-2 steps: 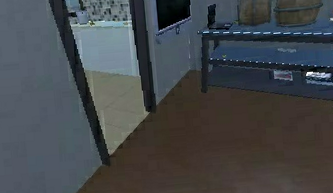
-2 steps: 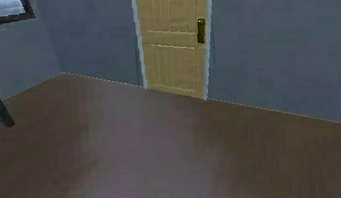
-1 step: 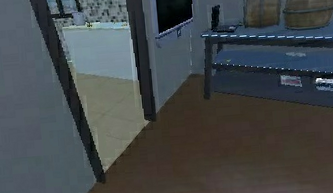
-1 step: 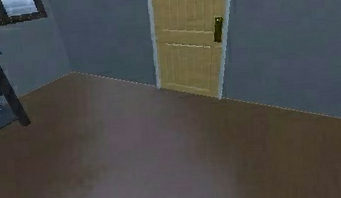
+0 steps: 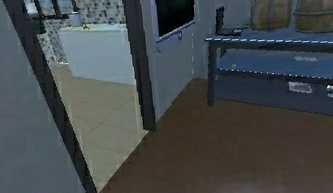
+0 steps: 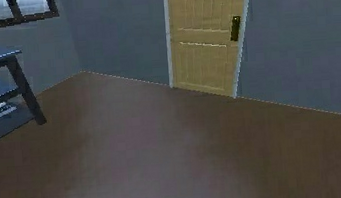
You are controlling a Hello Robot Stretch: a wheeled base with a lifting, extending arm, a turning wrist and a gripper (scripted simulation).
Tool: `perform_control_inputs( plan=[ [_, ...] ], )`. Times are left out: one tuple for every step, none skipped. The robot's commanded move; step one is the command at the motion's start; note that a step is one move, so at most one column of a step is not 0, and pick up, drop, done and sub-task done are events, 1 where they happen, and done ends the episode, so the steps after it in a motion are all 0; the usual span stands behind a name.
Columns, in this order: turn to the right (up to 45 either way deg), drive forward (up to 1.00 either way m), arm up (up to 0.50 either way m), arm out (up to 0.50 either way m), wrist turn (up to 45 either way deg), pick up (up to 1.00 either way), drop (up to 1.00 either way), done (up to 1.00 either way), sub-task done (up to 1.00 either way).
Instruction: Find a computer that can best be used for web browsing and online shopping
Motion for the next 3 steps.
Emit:
perform_control_inputs(
  plan=[
    [12.0,0.00,0.00,0.00,0.0,0.00,0.00,0.00,0.00],
    [0.0,1.00,0.00,0.00,0.0,0.00,0.00,0.00,0.00],
    [0.0,0.70,0.00,0.00,0.0,0.00,0.00,0.00,0.00]
  ],
)
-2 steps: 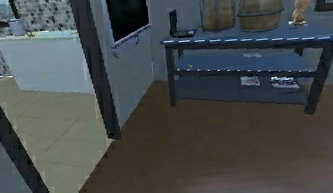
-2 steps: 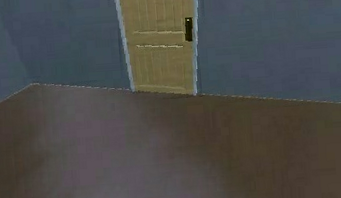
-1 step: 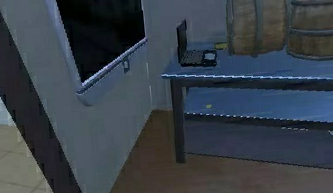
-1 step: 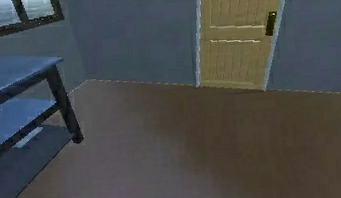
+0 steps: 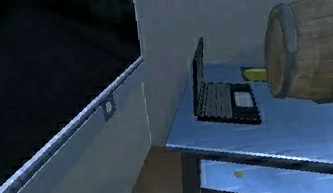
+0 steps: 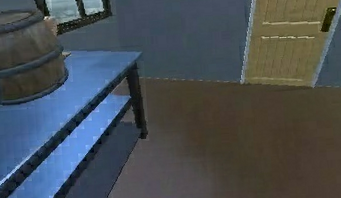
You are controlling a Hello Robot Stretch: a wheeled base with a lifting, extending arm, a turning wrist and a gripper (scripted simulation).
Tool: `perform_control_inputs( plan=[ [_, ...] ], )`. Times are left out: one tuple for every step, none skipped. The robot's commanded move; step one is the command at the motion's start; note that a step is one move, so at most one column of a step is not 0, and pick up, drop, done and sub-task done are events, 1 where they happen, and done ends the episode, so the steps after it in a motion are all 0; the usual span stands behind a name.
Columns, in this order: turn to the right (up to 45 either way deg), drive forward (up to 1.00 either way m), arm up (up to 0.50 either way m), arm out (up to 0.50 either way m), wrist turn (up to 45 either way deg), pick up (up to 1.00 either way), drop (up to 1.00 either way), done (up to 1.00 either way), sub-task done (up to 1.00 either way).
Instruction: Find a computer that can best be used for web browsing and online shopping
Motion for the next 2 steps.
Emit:
perform_control_inputs(
  plan=[
    [15.0,0.00,0.00,0.00,0.0,0.00,0.00,0.00,0.00],
    [0.0,0.00,0.00,0.00,0.0,0.00,0.00,1.00,0.00]
  ],
)
